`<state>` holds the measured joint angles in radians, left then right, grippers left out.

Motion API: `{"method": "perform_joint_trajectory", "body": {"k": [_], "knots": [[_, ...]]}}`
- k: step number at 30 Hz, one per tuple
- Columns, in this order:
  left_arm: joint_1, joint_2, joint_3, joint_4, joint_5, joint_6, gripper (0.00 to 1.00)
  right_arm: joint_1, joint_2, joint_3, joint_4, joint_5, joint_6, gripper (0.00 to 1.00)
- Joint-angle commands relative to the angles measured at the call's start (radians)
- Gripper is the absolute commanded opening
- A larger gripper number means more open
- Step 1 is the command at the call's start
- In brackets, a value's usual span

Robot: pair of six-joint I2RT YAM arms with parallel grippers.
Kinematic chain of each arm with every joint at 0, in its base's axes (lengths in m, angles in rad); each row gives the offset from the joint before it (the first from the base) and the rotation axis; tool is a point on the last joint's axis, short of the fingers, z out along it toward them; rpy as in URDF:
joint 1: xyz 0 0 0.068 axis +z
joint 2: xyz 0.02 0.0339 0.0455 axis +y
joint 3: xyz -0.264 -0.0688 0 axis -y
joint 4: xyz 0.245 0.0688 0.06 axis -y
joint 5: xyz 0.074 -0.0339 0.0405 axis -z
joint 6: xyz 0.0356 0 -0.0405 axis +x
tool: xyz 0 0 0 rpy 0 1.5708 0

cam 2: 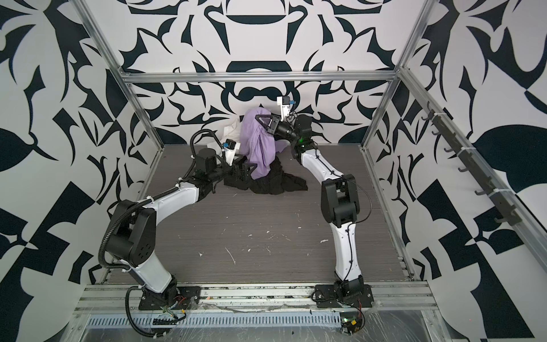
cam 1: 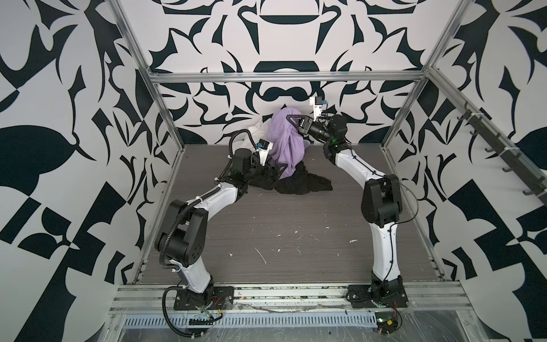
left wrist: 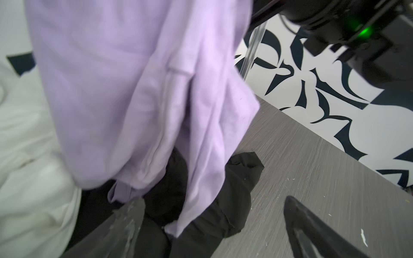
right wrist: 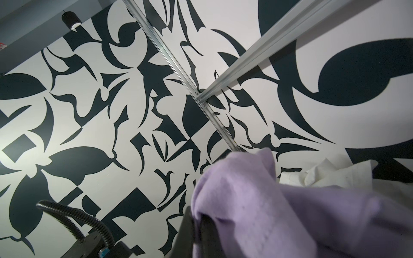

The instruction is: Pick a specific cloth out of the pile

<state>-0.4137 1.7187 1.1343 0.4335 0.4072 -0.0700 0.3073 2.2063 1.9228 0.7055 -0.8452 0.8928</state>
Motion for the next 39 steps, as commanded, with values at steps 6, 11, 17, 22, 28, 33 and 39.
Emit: {"method": "perform_joint_trajectory", "body": {"k": [6, 11, 17, 22, 28, 33, 39], "knots": [[0.0, 0.117, 0.148, 0.074, -0.138, 0.022, 0.99, 0.004, -0.104, -0.012, 0.081, -0.01, 0.003, 0.0], [0.0, 0.176, 0.209, 0.102, -0.153, 0.001, 0.98, 0.005, -0.112, -0.024, 0.084, -0.014, 0.004, 0.0], [0.0, 0.224, 0.275, 0.102, -0.115, -0.022, 0.89, 0.01, -0.114, -0.023, 0.084, -0.016, 0.006, 0.0], [0.0, 0.243, 0.3, 0.111, -0.086, -0.035, 0.73, 0.01, -0.117, -0.022, 0.083, -0.021, 0.006, 0.0], [0.0, 0.257, 0.322, 0.099, -0.066, -0.046, 0.52, 0.012, -0.119, -0.023, 0.082, -0.022, 0.009, 0.0], [0.001, 0.251, 0.322, 0.099, -0.061, -0.051, 0.37, 0.012, -0.12, -0.021, 0.083, -0.023, 0.009, 0.0], [0.0, 0.236, 0.318, 0.1, -0.068, -0.057, 0.21, 0.014, -0.129, -0.028, 0.084, -0.023, 0.009, 0.0]]}}
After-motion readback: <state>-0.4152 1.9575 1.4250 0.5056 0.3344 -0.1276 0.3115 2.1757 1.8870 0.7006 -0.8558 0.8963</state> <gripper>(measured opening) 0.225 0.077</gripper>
